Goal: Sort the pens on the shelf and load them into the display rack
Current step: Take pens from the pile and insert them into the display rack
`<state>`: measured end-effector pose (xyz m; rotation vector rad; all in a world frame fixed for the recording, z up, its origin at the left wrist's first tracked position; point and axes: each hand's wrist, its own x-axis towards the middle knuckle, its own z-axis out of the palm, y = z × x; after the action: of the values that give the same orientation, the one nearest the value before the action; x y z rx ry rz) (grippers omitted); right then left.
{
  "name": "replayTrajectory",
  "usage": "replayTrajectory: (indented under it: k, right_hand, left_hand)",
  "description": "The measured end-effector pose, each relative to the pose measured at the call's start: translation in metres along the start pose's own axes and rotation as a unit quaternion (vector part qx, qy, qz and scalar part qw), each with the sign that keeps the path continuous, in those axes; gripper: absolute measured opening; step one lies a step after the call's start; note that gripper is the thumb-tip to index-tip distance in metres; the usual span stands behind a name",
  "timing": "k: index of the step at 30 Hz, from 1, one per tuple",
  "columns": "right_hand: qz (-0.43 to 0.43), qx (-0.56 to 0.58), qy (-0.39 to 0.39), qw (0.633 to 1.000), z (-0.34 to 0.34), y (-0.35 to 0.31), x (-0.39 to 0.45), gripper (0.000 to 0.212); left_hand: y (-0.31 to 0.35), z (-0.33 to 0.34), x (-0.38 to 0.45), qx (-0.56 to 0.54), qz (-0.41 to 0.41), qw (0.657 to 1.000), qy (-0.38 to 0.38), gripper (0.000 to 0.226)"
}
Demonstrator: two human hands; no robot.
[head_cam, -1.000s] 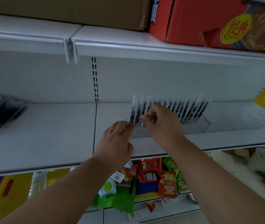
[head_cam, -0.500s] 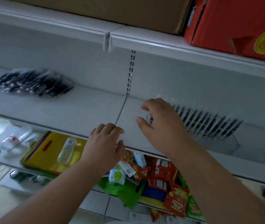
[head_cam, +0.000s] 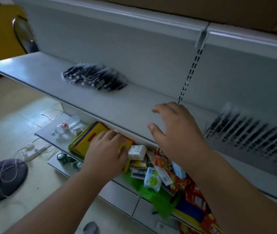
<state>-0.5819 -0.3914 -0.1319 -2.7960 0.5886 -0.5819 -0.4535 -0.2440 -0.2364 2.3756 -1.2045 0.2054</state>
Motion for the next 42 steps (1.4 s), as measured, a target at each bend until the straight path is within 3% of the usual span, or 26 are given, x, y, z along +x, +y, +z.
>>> replayTrajectory:
  k: [14, 21, 26, 31, 42]
  right_hand:
    - [0.060, -0.006, -0.004, 0.998, 0.084, -0.125, 0.138, 0.046]
    - [0.045, 0.011, 0.005, 0.999, 0.118, -0.123, 0.188, 0.045]
    - [0.046, 0.029, 0.017, 0.998, 0.145, -0.122, 0.234, 0.043]
    - [0.034, 0.014, 0.006, 0.999, 0.164, -0.141, 0.271, 0.042]
    - [0.129, -0.021, 0.089, 0.987, 0.195, -0.182, 0.334, 0.038]
  left_hand:
    - [-0.190, -0.069, 0.087, 0.003, 0.019, 1.000, -0.009, 0.030]
    - [-0.224, -0.059, 0.132, -0.018, 0.004, 1.000, -0.010, 0.027]
    - [-0.244, -0.065, 0.162, 0.003, 0.011, 1.000, -0.019, 0.038]
    - [-0.277, -0.061, 0.180, -0.023, -0.010, 0.999, -0.025, 0.029]
    - [-0.365, -0.051, 0.289, -0.108, 0.053, 0.992, -0.042, 0.025]
